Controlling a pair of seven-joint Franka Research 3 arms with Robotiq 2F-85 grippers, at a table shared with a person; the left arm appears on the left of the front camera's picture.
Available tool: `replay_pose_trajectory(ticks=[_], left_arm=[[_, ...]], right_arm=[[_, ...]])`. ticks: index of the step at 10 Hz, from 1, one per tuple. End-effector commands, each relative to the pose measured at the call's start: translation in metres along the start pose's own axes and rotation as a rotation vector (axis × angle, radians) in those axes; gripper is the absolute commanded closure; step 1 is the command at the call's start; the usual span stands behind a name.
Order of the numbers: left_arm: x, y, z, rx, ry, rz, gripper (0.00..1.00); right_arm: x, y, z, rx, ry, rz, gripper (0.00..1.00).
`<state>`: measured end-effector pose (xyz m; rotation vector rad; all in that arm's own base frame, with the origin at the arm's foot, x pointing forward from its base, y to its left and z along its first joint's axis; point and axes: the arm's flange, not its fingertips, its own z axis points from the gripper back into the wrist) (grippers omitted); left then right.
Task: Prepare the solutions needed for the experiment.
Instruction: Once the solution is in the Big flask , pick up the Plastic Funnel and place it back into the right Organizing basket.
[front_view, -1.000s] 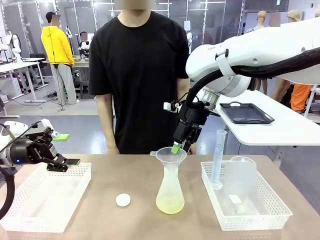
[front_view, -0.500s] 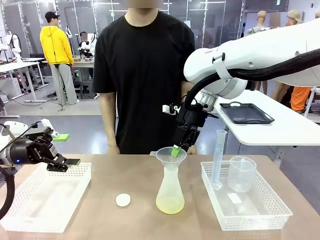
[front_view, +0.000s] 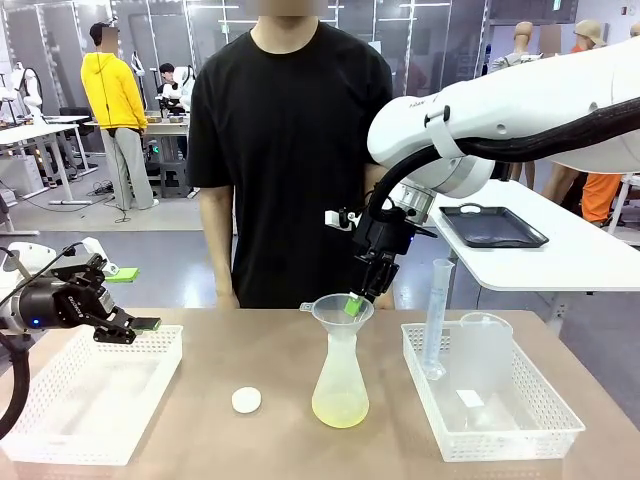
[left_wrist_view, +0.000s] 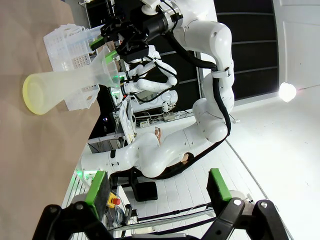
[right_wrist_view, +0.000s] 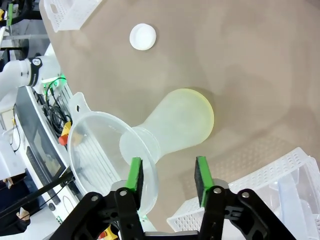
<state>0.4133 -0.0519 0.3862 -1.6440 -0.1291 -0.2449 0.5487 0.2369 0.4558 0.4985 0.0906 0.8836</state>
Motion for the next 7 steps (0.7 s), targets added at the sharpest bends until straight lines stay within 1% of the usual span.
replay_pose_trajectory(ticks=[1,2,3,4,5,6,7], left_arm=[[0.0012,-0.0029,-0.0005,-0.015,-0.004,-0.006,0.0],[0.0012,-0.0029,-0.0005,-0.015,-0.004,-0.006,0.0],[0.0012,-0.0029,-0.0005,-0.015,-0.004,-0.006,0.0],[0.0012,-0.0029,-0.0005,-0.015,-0.004,-0.006,0.0],[0.0012,-0.0029,-0.0005,-0.015,-0.004,-0.006,0.0],[0.0012,-0.0029,-0.0005,-0.015,-0.004,-0.006,0.0],[0.0012,-0.0029,-0.0005,-0.015,-0.004,-0.006,0.0]], right_arm=[[0.0052,-0.0001,0.0005,0.001,0.021,-0.028,0.59],[0.0048,0.0002,-0.0003,0.001,0.027,-0.031,0.85],[0.005,0.0006,-0.0015,0.004,0.03,-0.031,0.73],[0.0052,0.0011,-0.0025,0.006,0.031,-0.031,0.99],[0.0045,0.0015,-0.0012,0.005,0.033,-0.03,0.88],[0.0046,0.0024,-0.0013,0.002,0.034,-0.03,1.0],[0.0048,0.0035,-0.0009,-0.002,0.033,-0.027,1.0]])
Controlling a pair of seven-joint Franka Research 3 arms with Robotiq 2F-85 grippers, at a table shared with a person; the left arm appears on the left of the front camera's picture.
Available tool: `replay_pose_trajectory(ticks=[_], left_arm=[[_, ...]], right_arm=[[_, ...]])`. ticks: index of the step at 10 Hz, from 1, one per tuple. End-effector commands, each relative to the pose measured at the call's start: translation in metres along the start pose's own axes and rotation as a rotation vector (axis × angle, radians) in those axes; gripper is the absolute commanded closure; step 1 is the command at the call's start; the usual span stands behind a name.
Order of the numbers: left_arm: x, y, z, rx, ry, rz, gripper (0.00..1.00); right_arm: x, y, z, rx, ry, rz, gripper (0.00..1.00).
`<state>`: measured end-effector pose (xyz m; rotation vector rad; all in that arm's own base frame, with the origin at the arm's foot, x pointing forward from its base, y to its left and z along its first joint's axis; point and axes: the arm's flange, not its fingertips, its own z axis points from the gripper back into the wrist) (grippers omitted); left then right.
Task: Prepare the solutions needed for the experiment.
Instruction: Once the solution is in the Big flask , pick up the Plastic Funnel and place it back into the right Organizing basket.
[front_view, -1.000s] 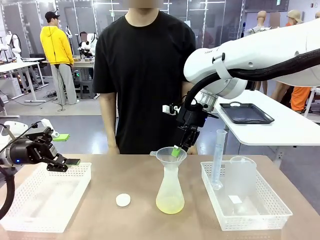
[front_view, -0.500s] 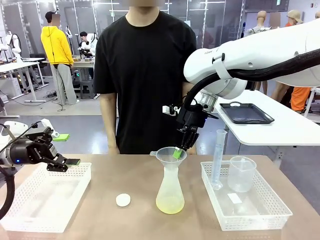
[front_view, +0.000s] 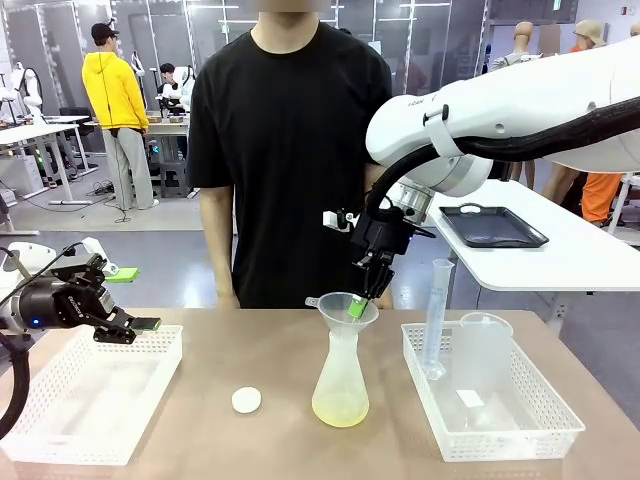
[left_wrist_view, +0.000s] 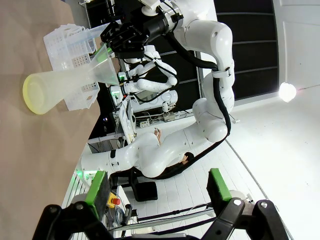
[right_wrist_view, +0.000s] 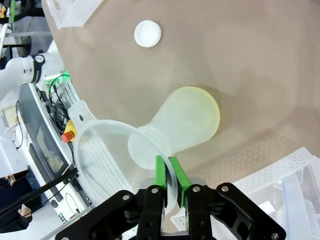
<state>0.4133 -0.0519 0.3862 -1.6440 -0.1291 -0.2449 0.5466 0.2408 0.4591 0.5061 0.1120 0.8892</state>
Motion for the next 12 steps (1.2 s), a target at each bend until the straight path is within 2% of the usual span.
replay_pose_trajectory(ticks=[1,5,12], left_arm=[[0.001,-0.003,-0.001,-0.015,-0.004,-0.006,0.0],[0.001,-0.003,-0.001,-0.015,-0.004,-0.006,0.0],[0.001,-0.003,-0.001,-0.015,-0.004,-0.006,0.0]], right_arm=[[0.003,0.0,-0.002,-0.011,0.015,-0.022,1.0],[0.005,0.006,-0.002,-0.015,0.024,-0.01,1.0],[-0.001,0.046,0.026,-0.054,0.044,0.037,1.0]])
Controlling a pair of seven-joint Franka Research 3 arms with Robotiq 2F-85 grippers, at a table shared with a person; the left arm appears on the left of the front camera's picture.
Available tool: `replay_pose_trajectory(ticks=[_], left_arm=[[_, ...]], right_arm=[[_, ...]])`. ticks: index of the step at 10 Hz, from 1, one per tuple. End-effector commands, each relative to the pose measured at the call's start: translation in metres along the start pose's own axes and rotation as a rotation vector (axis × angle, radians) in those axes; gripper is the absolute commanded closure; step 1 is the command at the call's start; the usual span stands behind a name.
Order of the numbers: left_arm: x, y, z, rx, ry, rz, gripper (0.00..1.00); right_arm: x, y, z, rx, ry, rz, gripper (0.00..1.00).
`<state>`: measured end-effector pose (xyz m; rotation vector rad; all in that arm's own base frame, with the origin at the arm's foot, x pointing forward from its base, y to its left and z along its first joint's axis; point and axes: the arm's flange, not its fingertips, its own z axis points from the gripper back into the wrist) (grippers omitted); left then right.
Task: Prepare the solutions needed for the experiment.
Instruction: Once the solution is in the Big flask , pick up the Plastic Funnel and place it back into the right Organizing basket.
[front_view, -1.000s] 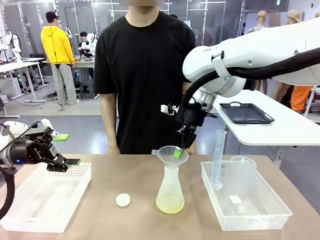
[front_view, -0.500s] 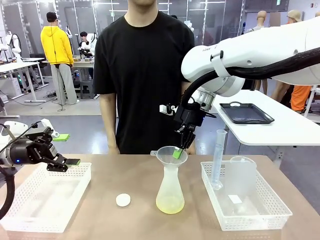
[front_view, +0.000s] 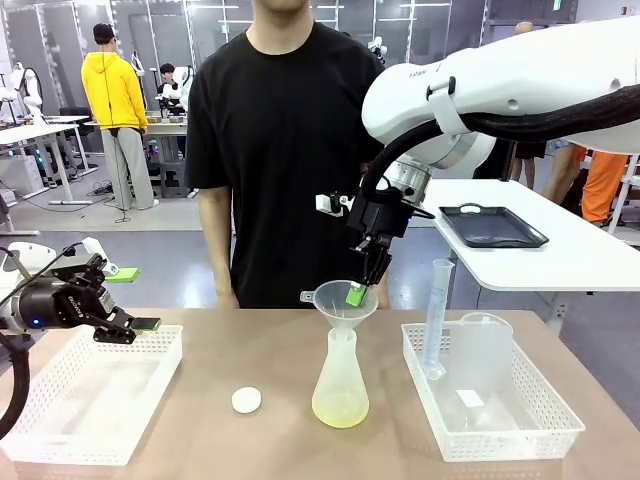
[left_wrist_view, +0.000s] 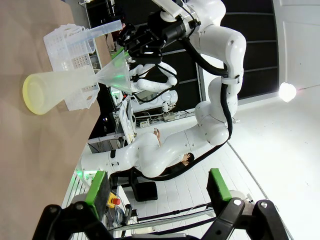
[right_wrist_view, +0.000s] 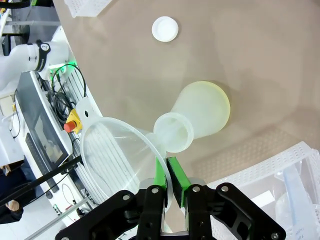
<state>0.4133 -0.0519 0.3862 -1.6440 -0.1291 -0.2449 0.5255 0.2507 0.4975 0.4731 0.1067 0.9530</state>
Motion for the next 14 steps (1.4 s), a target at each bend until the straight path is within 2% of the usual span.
replay_pose_trajectory(ticks=[1,7,14], left_arm=[[0.001,-0.003,-0.001,-0.015,-0.004,-0.006,0.0],[0.001,-0.003,-0.001,-0.015,-0.004,-0.006,0.0],[0.001,-0.003,-0.001,-0.015,-0.004,-0.006,0.0]], right_arm=[[0.0,0.013,0.007,-0.036,0.014,-0.011,1.0],[-0.009,0.041,0.035,-0.124,-0.01,0.021,1.0],[-0.02,0.059,0.06,-0.115,-0.05,0.09,1.0]])
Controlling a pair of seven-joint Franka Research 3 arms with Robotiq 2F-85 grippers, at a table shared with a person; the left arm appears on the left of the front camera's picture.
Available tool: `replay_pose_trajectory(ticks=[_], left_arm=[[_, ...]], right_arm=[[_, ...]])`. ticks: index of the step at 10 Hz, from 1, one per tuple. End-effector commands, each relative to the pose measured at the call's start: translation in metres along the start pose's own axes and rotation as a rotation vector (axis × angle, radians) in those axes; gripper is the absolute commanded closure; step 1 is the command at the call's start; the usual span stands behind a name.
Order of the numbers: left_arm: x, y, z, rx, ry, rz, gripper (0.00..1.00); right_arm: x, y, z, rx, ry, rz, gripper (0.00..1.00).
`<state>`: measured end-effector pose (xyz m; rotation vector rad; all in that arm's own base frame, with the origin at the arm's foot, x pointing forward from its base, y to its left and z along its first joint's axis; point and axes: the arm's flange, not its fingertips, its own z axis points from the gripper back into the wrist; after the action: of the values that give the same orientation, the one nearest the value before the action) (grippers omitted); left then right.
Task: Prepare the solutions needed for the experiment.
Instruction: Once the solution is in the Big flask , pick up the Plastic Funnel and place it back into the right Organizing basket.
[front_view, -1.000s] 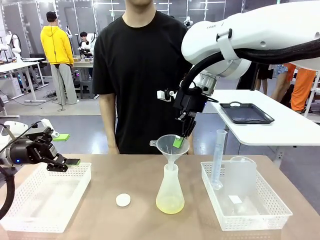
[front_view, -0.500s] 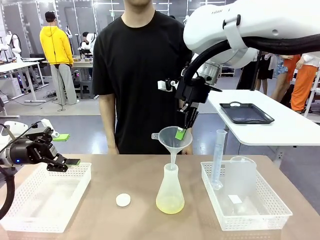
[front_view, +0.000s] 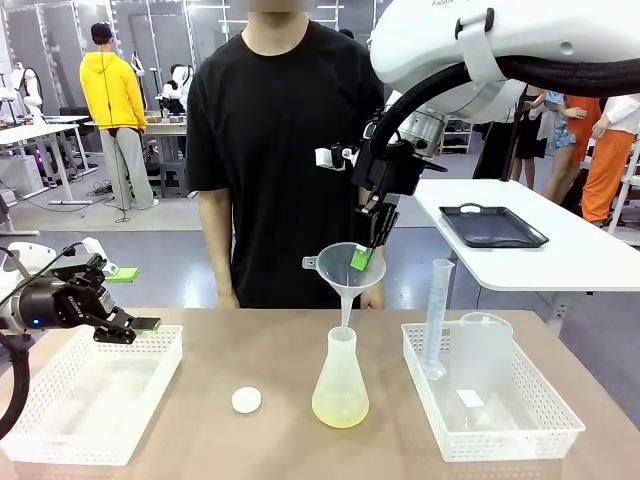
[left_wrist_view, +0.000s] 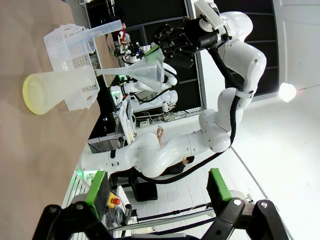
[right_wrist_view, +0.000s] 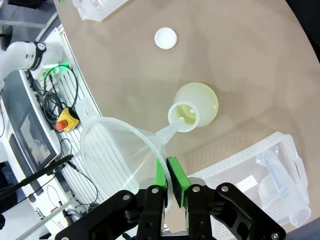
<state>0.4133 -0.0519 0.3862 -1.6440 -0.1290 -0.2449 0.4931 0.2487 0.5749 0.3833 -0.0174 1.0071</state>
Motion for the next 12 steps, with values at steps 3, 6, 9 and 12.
replay_pose_trajectory(ticks=[3,6,9,12], left_arm=[[0.001,-0.003,-0.001,-0.015,-0.004,-0.006,0.0],[0.001,-0.003,-0.001,-0.015,-0.004,-0.006,0.0],[0.001,-0.003,-0.001,-0.015,-0.004,-0.006,0.0],[0.001,-0.003,-0.001,-0.015,-0.004,-0.006,0.0]], right_arm=[[-0.06,-0.002,0.026,0.01,-0.011,0.001,1.0],[-0.126,-0.013,0.041,-0.002,-0.054,-0.085,1.0],[-0.205,-0.04,0.045,-0.043,-0.096,-0.214,1.0],[-0.254,-0.064,0.044,-0.035,-0.12,-0.292,1.0]])
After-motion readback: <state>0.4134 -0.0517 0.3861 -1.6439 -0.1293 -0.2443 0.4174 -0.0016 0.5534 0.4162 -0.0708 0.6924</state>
